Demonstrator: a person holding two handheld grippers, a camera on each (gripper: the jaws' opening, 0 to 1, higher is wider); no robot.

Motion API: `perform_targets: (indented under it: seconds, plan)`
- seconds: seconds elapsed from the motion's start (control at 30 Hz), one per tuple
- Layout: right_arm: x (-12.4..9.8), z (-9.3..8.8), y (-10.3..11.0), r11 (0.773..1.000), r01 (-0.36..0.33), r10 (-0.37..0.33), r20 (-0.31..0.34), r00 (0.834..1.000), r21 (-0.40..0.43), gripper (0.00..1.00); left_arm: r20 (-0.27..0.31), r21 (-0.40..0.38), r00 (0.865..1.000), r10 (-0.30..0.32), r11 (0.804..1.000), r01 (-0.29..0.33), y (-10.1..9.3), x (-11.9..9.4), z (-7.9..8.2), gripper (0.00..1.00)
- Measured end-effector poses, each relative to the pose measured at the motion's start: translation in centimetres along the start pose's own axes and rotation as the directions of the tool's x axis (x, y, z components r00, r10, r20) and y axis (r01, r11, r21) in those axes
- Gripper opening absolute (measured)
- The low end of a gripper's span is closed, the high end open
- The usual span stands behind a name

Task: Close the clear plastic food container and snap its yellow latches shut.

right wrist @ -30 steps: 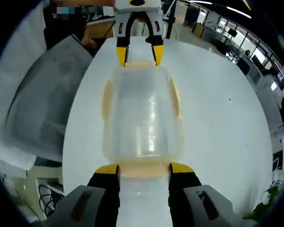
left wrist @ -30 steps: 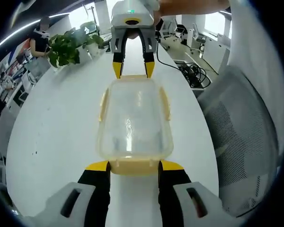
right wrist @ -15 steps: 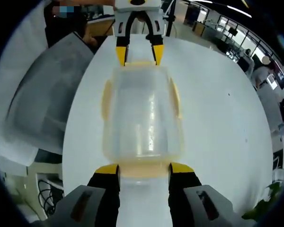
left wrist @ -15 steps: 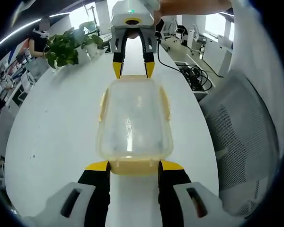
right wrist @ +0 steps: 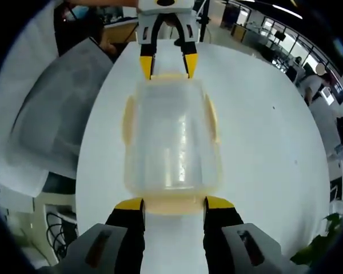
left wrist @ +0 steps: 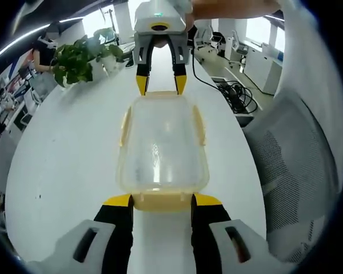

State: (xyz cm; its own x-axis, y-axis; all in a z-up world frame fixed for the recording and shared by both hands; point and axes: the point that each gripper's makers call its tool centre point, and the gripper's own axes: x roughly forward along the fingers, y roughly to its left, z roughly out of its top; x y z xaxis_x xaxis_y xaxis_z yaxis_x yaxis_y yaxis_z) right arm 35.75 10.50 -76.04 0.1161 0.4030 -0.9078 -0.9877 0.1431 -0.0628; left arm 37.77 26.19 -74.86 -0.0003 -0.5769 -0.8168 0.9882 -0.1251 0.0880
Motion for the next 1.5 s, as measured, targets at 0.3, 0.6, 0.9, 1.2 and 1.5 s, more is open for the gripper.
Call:
perform_targets:
  seconds: [0.3, 0.6, 0.9, 1.2, 1.5]
  plan:
    - [0.2, -0.9, 0.0, 1.000, -0.015, 0.015, -0.009, 1.000, 0.007, 0.38, 0.006, -0.010, 1.000, -0.011, 1.000, 0.011, 0.0, 0.8, 0.3, 0.38]
    - [0.8, -1.4, -0.1, 0.999, -0.034, 0.035, -0.020, 0.999, 0.010, 0.38, 0.001, -0.019, 1.000, -0.020, 1.000, 0.020, 0.1, 1.6, -0.1, 0.38]
    - [1.2, -1.5, -0.4, 0.999, -0.046, 0.046, -0.015, 0.999, 0.023, 0.38, 0.002, -0.029, 0.999, -0.032, 0.999, 0.032, 0.4, 2.1, -0.5, 0.38]
    - [1.7, -1.5, -0.3, 0.998, -0.056, 0.057, -0.018, 0.998, 0.031, 0.39, 0.009, -0.029, 0.999, -0.043, 0.999, 0.044, 0.4, 2.4, -0.9, 0.38]
    - [1.7, -1.5, -0.4, 0.997, -0.064, 0.064, -0.013, 0.998, 0.036, 0.39, 0.017, -0.035, 0.999, -0.050, 0.998, 0.051, 0.5, 2.4, -0.9, 0.38]
